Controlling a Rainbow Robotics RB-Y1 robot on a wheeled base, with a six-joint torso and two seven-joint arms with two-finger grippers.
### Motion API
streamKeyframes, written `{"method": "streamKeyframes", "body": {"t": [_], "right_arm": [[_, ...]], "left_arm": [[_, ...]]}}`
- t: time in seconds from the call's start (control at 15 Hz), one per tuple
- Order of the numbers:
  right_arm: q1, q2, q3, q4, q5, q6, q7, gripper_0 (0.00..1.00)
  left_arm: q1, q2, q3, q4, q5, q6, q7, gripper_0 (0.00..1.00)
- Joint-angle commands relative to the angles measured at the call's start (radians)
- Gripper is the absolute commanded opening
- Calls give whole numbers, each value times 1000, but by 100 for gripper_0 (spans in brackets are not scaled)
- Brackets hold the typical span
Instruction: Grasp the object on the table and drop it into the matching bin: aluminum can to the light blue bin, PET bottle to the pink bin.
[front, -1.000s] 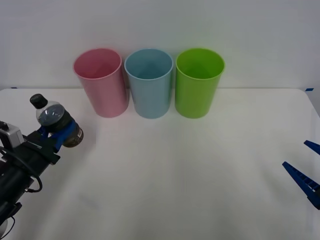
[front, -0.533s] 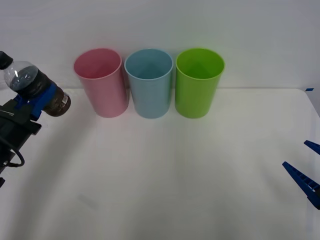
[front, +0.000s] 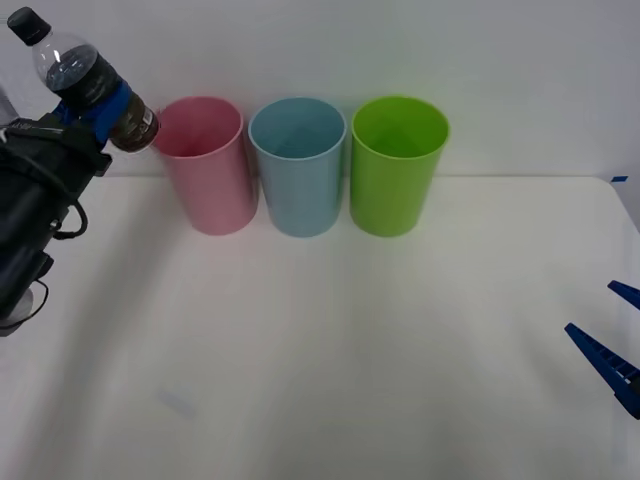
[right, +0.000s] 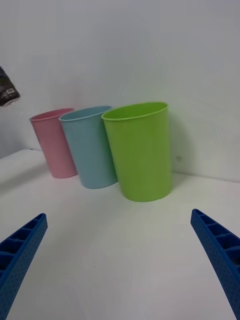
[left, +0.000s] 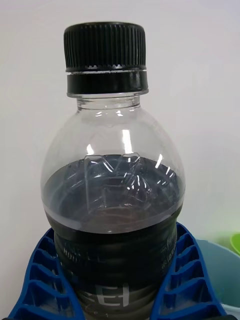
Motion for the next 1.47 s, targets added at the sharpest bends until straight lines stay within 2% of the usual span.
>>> {"method": "streamKeyframes", "body": {"t": [0.07,0.4,0.6,1.2,1.27,1.33,1.4,1.47], "right_arm": [[0,0,0,0,0,0,0,100],[0,0,0,0,0,0,0,100],[0,0,0,0,0,0,0,100],[0,0,0,0,0,0,0,100],[0,0,0,0,0,0,0,100],[0,0,0,0,0,0,0,100],[0,0,0,0,0,0,0,100],[0,0,0,0,0,0,0,100]], "left_arm": [[-135,0,-36,146,-44,1,-10,0],[-307,-3,-97,334,-101,9,-31,0],[-395,-32,-111,421,-153,14,-42,0],[-432,-47,-143,450,-187,23,-56,2],[-432,-47,-143,450,-187,23,-58,8],[-432,-46,-143,450,-184,23,-56,51],[-432,-47,-143,450,-181,23,-54,100],[-432,-46,-143,450,-178,23,-56,100]]}}
